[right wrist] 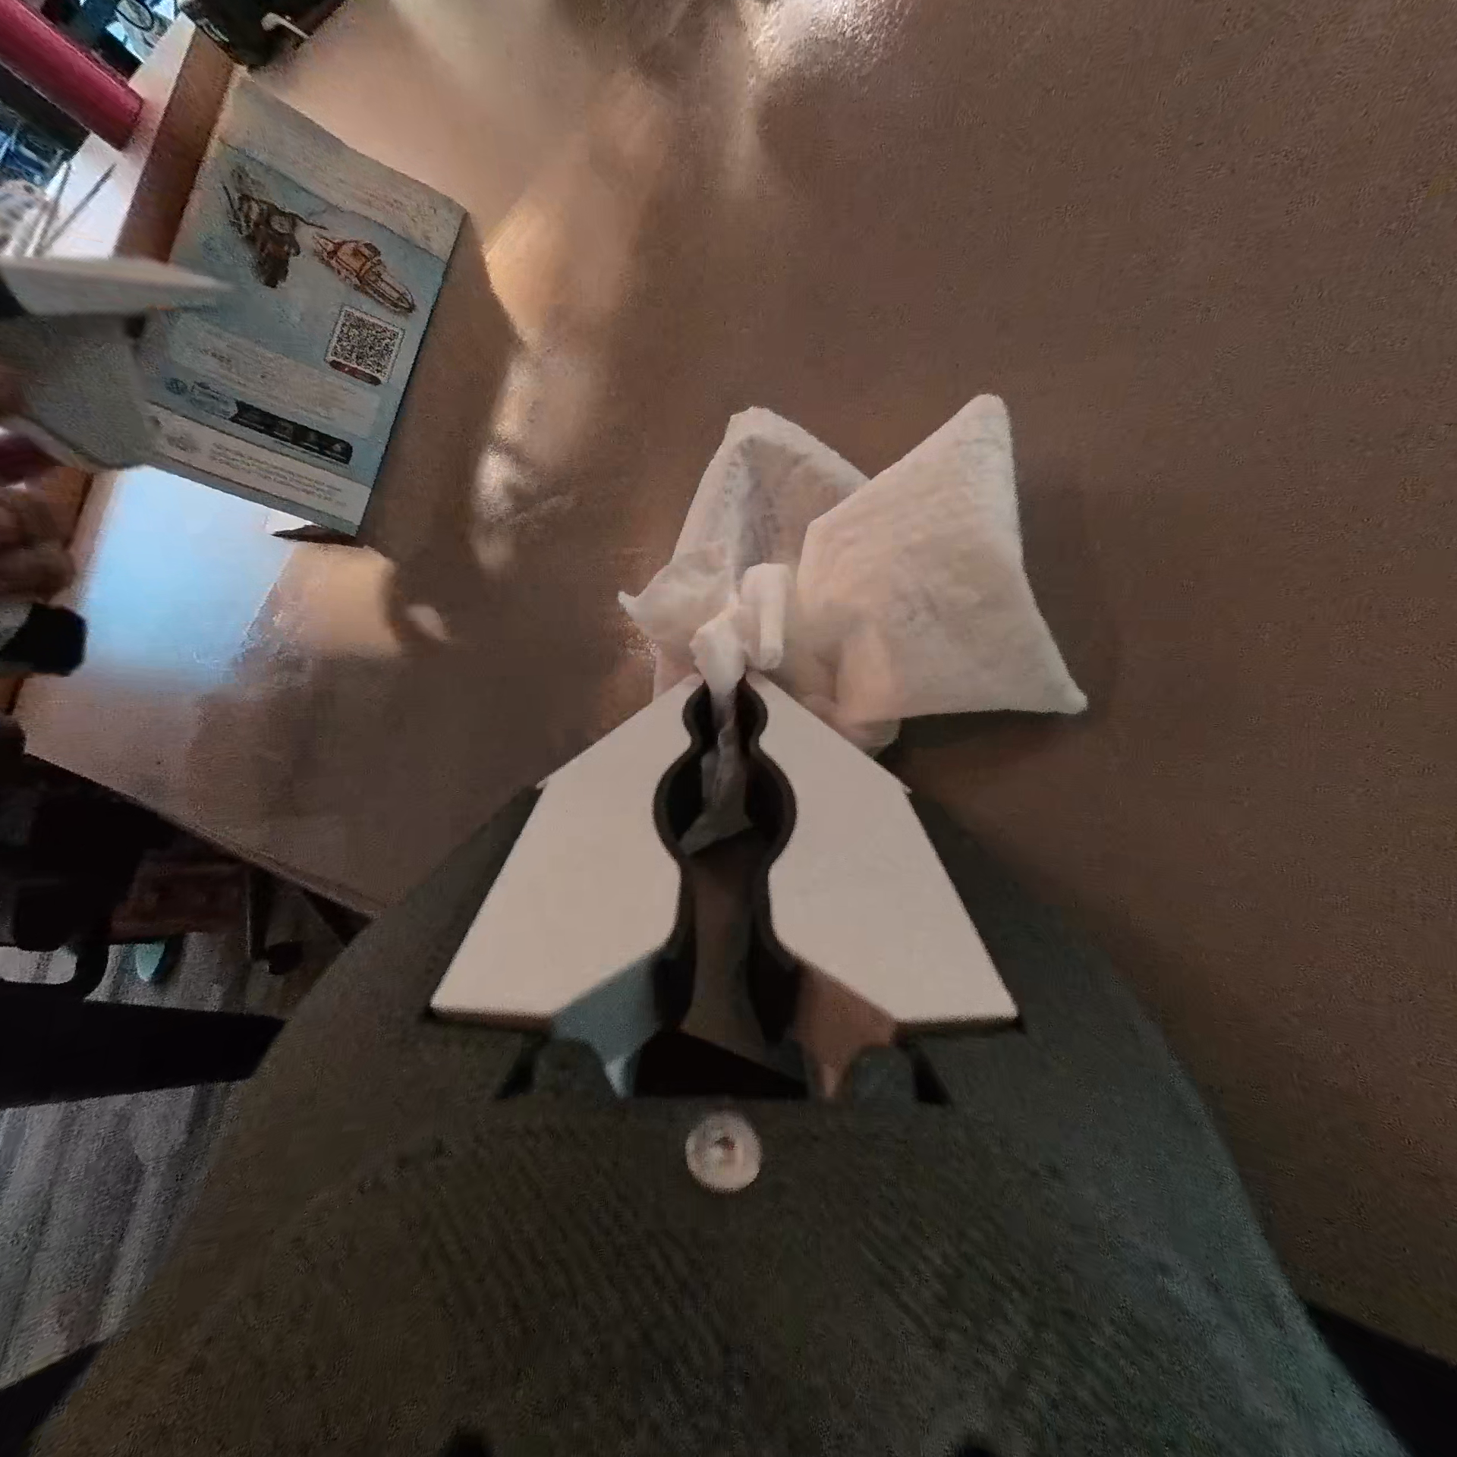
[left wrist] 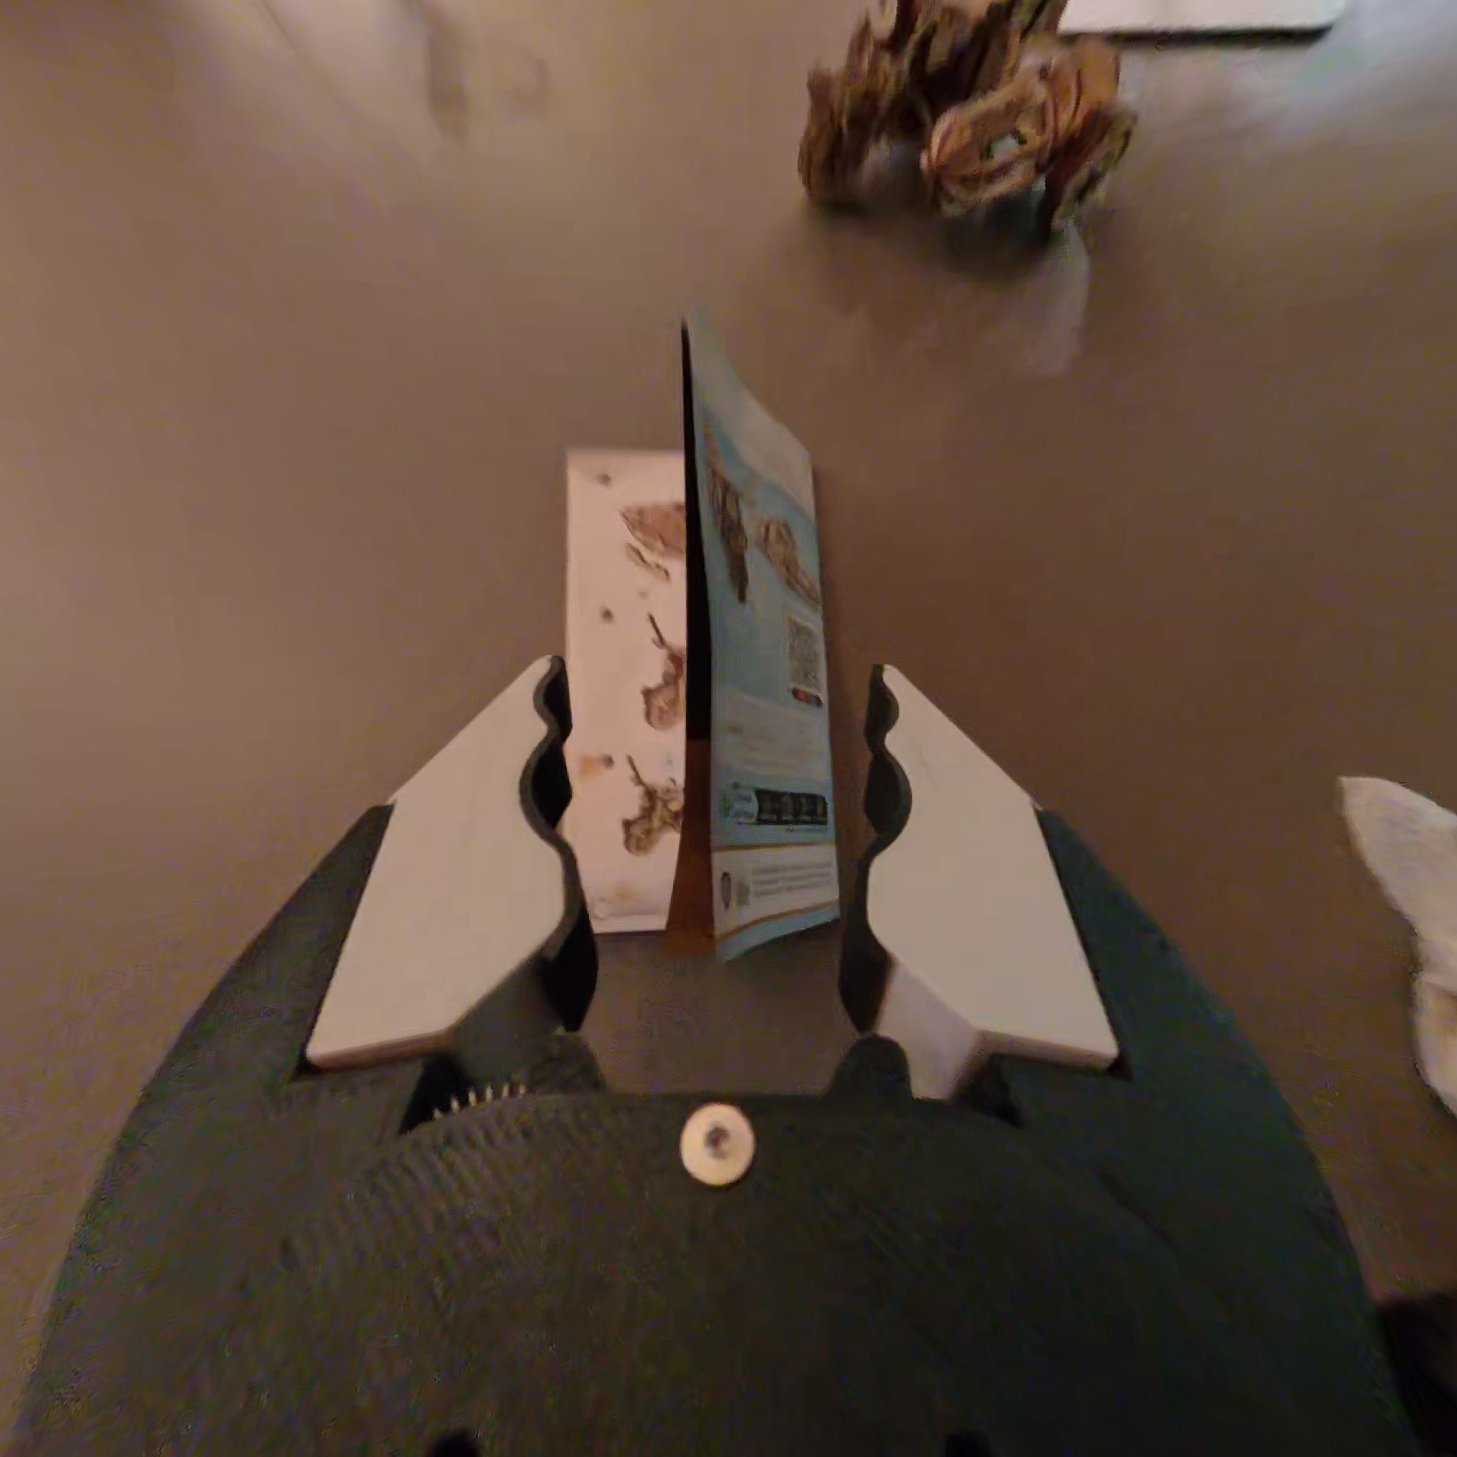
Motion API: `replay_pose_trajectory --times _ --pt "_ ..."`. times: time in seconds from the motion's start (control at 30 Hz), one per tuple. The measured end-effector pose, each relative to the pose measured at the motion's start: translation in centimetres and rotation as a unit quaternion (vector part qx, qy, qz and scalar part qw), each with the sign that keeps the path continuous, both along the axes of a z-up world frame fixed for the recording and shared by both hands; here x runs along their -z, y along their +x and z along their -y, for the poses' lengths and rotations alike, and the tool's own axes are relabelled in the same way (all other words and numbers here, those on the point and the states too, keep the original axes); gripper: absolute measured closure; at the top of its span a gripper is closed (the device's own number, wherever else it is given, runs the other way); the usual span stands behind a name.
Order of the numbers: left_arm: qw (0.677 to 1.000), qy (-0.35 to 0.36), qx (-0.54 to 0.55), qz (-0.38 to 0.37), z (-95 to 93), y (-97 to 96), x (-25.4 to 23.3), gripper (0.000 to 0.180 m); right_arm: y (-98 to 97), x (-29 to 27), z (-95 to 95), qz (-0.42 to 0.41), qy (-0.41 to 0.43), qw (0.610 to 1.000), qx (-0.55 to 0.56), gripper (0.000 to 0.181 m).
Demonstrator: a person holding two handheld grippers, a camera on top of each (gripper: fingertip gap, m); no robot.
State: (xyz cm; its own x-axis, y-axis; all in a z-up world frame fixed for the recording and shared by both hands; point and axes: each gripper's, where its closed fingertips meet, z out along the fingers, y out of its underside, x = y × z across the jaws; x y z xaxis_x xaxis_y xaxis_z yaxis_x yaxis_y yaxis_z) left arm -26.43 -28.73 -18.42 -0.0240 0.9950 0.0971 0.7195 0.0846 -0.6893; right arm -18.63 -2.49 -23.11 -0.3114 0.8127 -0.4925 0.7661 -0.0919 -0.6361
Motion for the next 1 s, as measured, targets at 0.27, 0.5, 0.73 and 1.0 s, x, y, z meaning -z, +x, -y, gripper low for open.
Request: replay_pose_trajectory --times 0.27,0.5,0.73,1.0 --pt "0.992 0.127 0.002 0.014 -2.4 0.1 0.7 0.180 0.4 -0.2 -0.1 0.003 0.000 1.000 0.005 0.178" --pt "0.976 0.198 0.081 -0.034 -12.0 -2.3 -5.1 0.180 0.5 -0.2 0.0 -0.002 0.002 1.000 0.007 0.178" --pt "0.907 0.383 0.166 -0.053 -25.6 -4.8 -12.3 0.180 0.4 -0.2 -0.1 -0.004 -0.005 1.000 0.004 0.178" --pt "0.965 0.231 0.124 -0.023 -24.2 -10.2 -5.8 0.180 0.4 -0.3 -0.1 0.000 -0.015 1.000 -0.001 0.178"
